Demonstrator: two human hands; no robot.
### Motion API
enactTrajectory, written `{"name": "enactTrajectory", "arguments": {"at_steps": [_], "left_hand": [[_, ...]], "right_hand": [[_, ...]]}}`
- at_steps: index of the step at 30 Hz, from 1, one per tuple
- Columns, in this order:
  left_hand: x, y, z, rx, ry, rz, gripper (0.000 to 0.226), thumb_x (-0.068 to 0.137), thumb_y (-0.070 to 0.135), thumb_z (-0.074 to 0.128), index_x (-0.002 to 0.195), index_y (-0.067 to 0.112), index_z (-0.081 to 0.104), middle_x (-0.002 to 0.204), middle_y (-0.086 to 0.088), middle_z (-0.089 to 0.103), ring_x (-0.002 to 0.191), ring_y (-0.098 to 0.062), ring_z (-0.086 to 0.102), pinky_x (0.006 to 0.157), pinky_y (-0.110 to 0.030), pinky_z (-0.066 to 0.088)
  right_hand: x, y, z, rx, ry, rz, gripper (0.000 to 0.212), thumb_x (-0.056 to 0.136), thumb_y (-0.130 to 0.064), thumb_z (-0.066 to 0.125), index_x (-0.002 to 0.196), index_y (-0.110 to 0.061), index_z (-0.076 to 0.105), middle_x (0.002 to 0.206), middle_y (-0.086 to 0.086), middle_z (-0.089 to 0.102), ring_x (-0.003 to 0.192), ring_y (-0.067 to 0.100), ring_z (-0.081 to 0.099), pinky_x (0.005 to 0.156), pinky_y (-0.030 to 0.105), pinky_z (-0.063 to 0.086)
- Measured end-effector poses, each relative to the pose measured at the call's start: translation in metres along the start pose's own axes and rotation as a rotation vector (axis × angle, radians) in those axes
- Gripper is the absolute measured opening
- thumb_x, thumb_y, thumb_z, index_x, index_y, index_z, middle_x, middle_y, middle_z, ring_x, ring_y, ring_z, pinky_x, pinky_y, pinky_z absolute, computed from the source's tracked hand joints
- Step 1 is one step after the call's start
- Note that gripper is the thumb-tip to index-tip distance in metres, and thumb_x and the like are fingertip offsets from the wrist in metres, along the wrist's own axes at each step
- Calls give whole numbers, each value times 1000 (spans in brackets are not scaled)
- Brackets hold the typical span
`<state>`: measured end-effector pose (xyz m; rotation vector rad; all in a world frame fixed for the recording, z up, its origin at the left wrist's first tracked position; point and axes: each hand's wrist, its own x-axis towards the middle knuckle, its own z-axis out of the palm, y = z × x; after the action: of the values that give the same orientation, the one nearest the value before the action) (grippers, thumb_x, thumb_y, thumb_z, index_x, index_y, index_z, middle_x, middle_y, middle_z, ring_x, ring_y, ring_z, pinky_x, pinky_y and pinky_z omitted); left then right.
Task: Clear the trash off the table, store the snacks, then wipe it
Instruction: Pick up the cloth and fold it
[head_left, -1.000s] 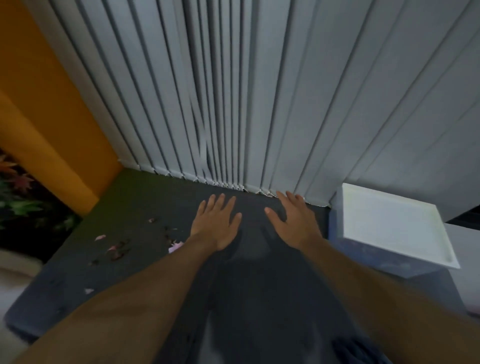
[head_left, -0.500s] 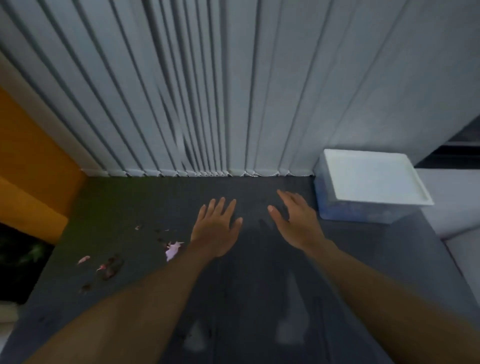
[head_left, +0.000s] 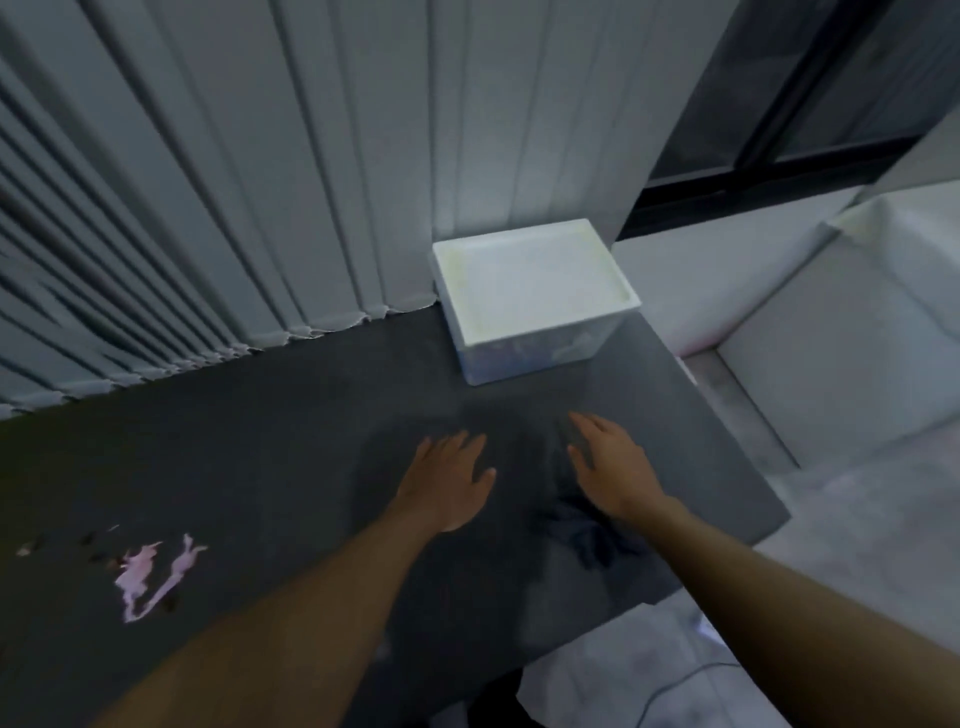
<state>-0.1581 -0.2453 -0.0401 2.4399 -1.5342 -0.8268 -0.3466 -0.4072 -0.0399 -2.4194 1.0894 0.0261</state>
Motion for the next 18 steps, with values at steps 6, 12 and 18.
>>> {"name": "enactTrajectory", "arguments": {"at_steps": [6, 12, 18], "left_hand": [[24, 52, 53, -119, -172, 115, 68, 100, 43, 46, 157, 20, 19, 163, -1, 21, 148, -22, 22, 121, -35, 19], [38, 77, 75, -226, -259, 54, 37, 93, 26, 59, 128, 17, 54, 125, -5, 58, 113, -23, 55, 94, -36, 48], [35, 69, 45, -340, -116, -30, 8, 77, 19, 62, 76, 21, 54, 84, 3, 53, 74, -13, 53, 54, -25, 37]], "right_hand": [[-26, 57, 13, -45, -314, -47, 67, 95, -30, 58, 155, -21, 29, 155, 3, 39, 141, 26, 36, 112, 42, 37], [-22, 57, 20, 73, -308, -73, 29, 83, -13, 61, 112, -14, 63, 108, 8, 65, 98, 28, 60, 81, 41, 51], [9, 27, -10, 173, -273, -145, 17, 73, -17, 74, 78, -19, 59, 81, -7, 54, 71, 10, 50, 56, 18, 34]]}}
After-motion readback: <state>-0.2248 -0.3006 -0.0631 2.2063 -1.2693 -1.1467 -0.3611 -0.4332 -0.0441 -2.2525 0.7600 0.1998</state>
